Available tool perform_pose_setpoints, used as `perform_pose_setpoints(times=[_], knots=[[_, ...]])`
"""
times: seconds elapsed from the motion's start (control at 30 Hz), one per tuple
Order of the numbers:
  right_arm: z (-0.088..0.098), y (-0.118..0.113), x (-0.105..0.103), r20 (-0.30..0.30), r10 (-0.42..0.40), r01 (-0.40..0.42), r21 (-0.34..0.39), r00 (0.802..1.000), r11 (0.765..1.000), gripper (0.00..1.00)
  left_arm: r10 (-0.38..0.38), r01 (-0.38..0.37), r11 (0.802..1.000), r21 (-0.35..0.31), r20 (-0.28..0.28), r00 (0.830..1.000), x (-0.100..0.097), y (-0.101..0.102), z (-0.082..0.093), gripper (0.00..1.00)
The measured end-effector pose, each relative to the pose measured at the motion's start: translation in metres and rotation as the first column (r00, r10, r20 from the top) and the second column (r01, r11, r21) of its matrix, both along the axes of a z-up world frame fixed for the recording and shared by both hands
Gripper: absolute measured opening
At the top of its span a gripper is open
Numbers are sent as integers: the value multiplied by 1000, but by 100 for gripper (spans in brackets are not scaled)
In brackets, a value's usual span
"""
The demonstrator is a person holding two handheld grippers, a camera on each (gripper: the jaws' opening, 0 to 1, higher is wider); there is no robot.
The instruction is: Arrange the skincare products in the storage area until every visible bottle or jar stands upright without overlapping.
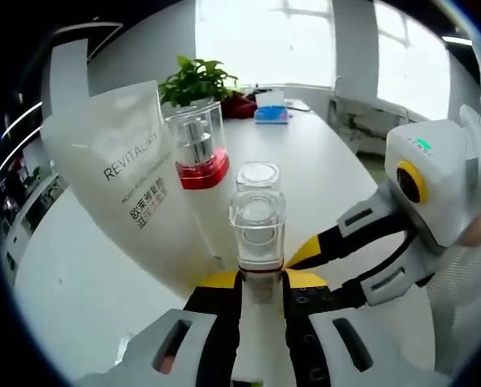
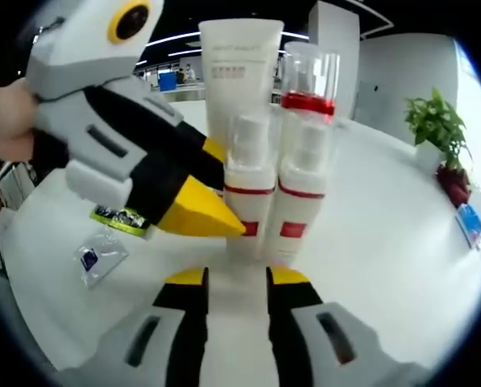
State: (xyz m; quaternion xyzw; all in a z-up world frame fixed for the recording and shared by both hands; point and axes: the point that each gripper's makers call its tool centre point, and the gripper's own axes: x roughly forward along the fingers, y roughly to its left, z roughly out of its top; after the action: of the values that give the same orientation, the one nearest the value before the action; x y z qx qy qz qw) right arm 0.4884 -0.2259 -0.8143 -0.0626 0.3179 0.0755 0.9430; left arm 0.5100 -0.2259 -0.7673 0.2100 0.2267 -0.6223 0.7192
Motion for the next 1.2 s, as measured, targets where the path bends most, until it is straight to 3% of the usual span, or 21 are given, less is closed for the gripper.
perform_pose_setpoints(times=[0.3,0.6,0.97,1.2], knots=[[-2,-2,-5,-9,-16,16,26,1000,1000,42,13,-13,1000,-3,-9,1000,1,0,1,17],[-3,-6,-10,-25,-21,22,33,999,999,46,27,-27,999,21,-26,999,-5,7,-4,29],[5,-2,-19,-37,-12,14,50,999,999,54,73,-70,996,54,-57,996,-21,35,-6,35],[10,3,-27,-48,5,-2,69,999,998,60,148,-142,987,78,-83,985,-30,61,-6,47]])
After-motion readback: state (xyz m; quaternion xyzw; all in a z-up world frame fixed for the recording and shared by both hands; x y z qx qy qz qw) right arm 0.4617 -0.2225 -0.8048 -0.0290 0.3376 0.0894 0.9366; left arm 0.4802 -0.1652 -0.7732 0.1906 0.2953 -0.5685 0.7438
